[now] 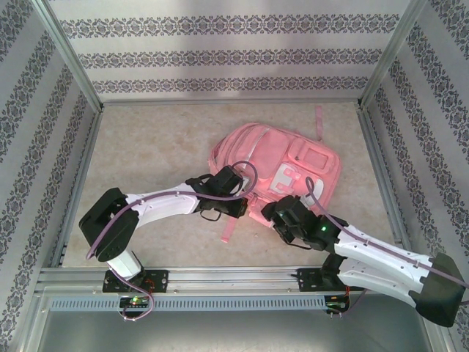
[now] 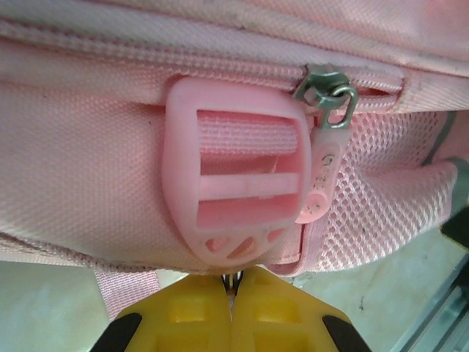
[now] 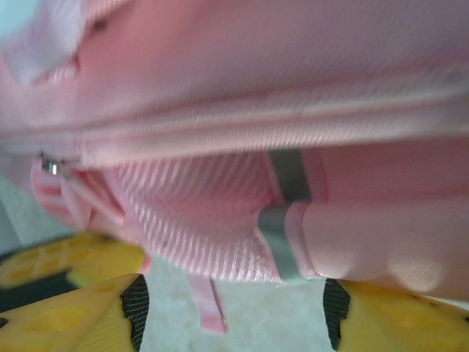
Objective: Pack the student bag
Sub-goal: Zip the student bag at the center of the table.
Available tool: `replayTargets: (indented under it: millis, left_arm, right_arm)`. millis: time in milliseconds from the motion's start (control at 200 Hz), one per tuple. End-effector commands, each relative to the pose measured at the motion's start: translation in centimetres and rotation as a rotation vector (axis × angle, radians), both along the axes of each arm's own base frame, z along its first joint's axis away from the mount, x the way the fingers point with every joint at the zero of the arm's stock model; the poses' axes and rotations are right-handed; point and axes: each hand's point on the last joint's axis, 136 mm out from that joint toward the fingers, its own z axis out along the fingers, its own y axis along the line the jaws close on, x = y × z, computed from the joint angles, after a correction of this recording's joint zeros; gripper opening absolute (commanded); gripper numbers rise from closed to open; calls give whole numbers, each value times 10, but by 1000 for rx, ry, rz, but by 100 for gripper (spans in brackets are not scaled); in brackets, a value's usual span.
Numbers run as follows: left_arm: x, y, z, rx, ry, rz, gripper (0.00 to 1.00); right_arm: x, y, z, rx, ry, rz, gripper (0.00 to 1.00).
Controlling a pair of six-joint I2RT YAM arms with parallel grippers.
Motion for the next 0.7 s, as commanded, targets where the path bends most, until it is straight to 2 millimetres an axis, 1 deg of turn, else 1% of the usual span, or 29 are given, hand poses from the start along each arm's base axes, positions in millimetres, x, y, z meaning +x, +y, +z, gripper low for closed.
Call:
replayTargets:
  millis: [0,60,135,205,275,335,400,435,510,540,630,694]
  left_arm:
    - [2,-28,35,-138,-42,-28,0]
    - [0,-30,31,-139,-26,-32,0]
    - [-2,-35,26,-142,-7,-38,0]
    - [-2,-43,21,-141,6,-44,0]
    - [0,-51,17,-131,12,-50,0]
    - [5,-57,16,-127,8,-48,0]
    - [11,-60,16,-115,-2,-39,0]
    - [14,-62,16,-115,-4,-36,0]
    - [17,-67,19,-125,-6,-35,0]
    - [18,-69,21,-131,-6,-36,0]
    - [20,-72,24,-143,-7,-36,0]
    - [19,-72,26,-146,-7,-36,0]
  right_arm:
    - [27,-40,-9,-169,-67,-53,62]
    - [40,-53,-10,-207,-63,-53,60]
    - [59,-65,-7,-240,-76,-27,57]
    - [73,-70,1,-259,-91,-3,54]
    - [78,-70,10,-255,-89,28,50]
    - [74,-66,19,-235,-86,30,50]
    - [64,-63,22,-179,-78,-2,49]
    - [59,-60,21,-128,-71,-26,48]
    - [44,-53,13,-23,-29,-81,49]
    - [40,-51,9,12,-14,-102,51]
    - [34,-44,-3,111,6,-170,64]
    - [35,-41,-9,162,1,-209,68]
